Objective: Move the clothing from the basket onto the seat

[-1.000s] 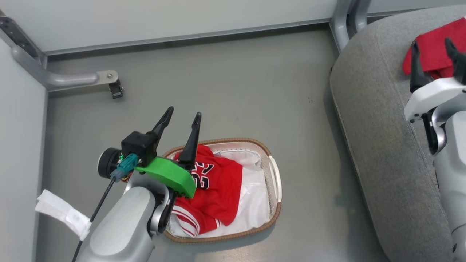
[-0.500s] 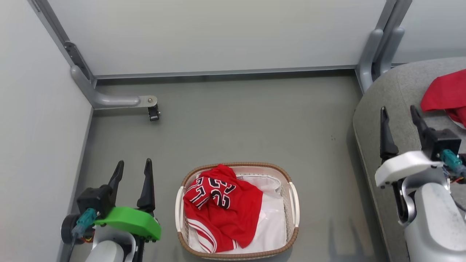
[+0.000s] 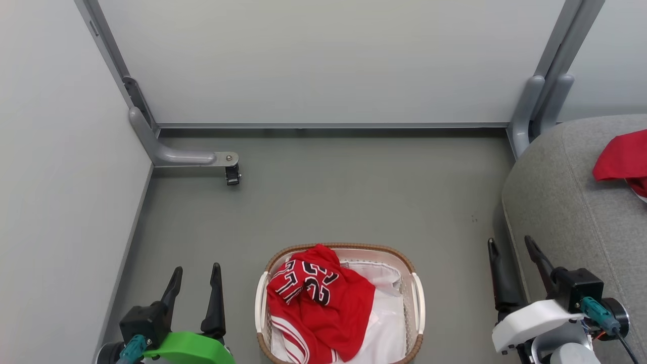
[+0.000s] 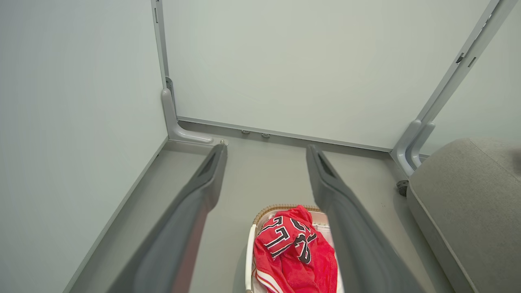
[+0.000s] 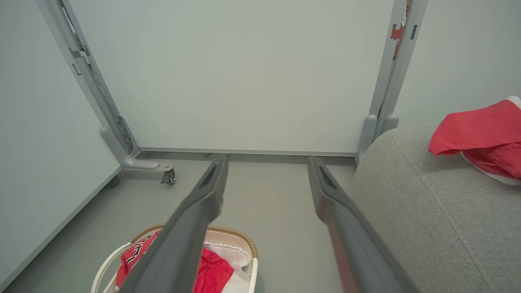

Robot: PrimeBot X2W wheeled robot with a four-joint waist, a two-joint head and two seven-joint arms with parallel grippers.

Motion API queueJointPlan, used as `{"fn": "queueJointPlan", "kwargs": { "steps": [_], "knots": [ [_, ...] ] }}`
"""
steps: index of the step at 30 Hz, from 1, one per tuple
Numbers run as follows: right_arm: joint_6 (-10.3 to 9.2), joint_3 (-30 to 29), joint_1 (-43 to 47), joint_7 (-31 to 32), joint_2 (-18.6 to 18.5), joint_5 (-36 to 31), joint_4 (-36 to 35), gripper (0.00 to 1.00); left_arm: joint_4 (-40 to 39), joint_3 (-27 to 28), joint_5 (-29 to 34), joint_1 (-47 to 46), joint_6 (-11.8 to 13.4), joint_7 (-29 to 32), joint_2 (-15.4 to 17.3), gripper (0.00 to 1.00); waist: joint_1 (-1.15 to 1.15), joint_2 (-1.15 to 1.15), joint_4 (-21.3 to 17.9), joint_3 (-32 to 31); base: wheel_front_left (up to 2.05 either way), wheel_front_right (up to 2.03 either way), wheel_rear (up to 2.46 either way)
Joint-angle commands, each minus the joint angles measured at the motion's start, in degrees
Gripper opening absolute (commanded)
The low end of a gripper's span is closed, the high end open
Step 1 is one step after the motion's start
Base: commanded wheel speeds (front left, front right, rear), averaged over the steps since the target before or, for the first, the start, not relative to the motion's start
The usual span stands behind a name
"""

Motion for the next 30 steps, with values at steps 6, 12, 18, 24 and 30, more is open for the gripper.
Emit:
{"fn": "queueJointPlan", "kwargs": {
  "steps": [6, 12, 18, 24, 30],
  "knots": [
    [-0.06, 1.88, 2.77, -0.11, -0.25, 1.24, -0.97, 1.0, -0.04, 1.28, 1.2, 1.61, -0.57, -0.03, -0.76, 1.0, 0.01, 0.0, -0.27, -0.57, 0.0, 0.0, 0.0],
    [-0.06, 2.34, 3.48, -0.11, -0.24, 1.49, -0.98, 1.0, 0.32, 1.97, 1.78, 2.1, -1.29, -0.03, -1.34, 1.0, 0.01, 0.0, -0.33, -1.0, 0.0, 0.0, 0.0],
    [-0.06, 2.58, 3.28, -0.11, -0.23, 1.43, -0.75, 1.0, 1.0, 2.2, 2.07, 1.42, -1.92, -0.03, -1.8, 1.0, 0.01, 0.0, -0.27, -1.07, 0.0, 0.0, 0.0],
    [-0.06, 2.72, 2.88, -0.11, -0.23, 0.92, -0.42, 1.0, 1.57, 2.41, 2.19, 0.92, -2.45, -0.03, -2.13, 1.0, 0.01, 0.0, -0.28, -1.0, 0.0, 0.0, 0.0],
    [-0.06, 2.57, 2.4, -0.11, -0.23, 0.7, -0.25, 1.0, 1.99, 2.65, 2.45, 0.64, -2.72, -0.03, -2.33, 1.0, 0.01, 0.0, -0.5, -0.78, 0.0, 0.0, 0.0]
  ]
}}
